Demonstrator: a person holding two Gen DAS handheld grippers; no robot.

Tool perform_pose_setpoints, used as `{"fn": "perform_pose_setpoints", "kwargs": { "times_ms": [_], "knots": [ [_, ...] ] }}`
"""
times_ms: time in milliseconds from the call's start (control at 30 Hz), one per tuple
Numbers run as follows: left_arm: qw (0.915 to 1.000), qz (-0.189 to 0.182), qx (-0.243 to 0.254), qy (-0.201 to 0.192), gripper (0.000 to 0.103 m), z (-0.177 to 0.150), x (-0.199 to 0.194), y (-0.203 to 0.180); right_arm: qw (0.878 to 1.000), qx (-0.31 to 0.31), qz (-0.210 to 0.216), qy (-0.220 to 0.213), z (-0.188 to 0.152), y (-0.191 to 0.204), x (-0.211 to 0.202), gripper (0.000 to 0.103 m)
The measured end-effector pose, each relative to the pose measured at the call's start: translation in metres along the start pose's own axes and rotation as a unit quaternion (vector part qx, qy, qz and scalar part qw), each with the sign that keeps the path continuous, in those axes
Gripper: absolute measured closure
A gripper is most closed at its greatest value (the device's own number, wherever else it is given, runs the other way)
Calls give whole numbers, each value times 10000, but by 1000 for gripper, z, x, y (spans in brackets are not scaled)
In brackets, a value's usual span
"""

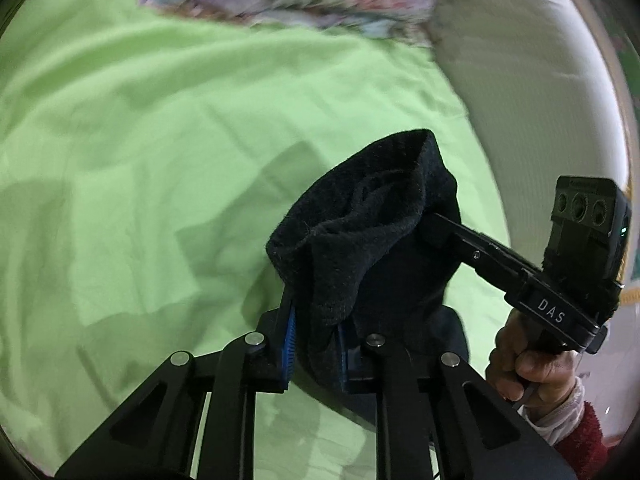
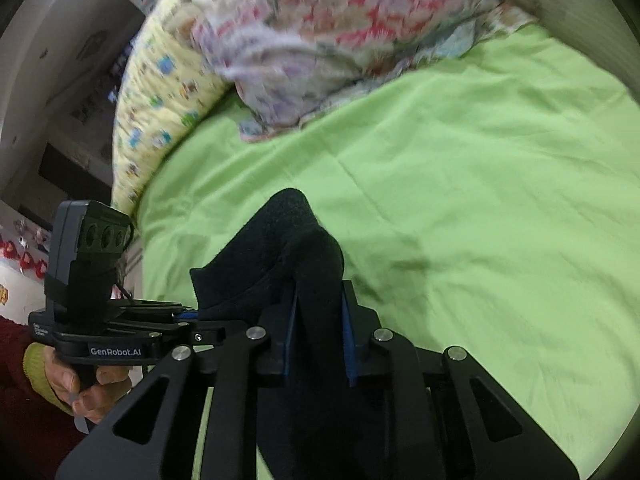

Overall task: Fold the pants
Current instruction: 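Lift the bundle end with both grippers and fold it over onto the pants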

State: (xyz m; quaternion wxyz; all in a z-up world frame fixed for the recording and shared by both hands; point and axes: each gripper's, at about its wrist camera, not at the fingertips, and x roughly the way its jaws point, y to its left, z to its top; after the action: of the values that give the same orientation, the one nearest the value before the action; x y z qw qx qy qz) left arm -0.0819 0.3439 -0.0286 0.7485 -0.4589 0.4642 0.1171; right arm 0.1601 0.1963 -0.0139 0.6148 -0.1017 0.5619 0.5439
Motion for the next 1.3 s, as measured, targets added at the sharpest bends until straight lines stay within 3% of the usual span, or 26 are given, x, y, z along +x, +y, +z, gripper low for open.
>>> {"fn": "perform_pose_setpoints", "kwargs": {
  "times_ms": [233,500,867,1300],
  "knots": [
    [9957,-453,800,-132,88,-7,-26,-62,9957,361,83,-844,-26,-5,-70,83],
    [9815,-855,1715,-26,88,-30,-33,-143,9847,819,-43,-1537,-75,-18,-140,83],
    [9485,-1167,2918,394,88,-106,-26,-235,9611,1463,-249,-2328,-159,-40,-209,83],
    [9103,-983,3905,963,88,-191,28,-299,9281,2315,-446,-2882,-250,-68,-240,83]
  ]
}}
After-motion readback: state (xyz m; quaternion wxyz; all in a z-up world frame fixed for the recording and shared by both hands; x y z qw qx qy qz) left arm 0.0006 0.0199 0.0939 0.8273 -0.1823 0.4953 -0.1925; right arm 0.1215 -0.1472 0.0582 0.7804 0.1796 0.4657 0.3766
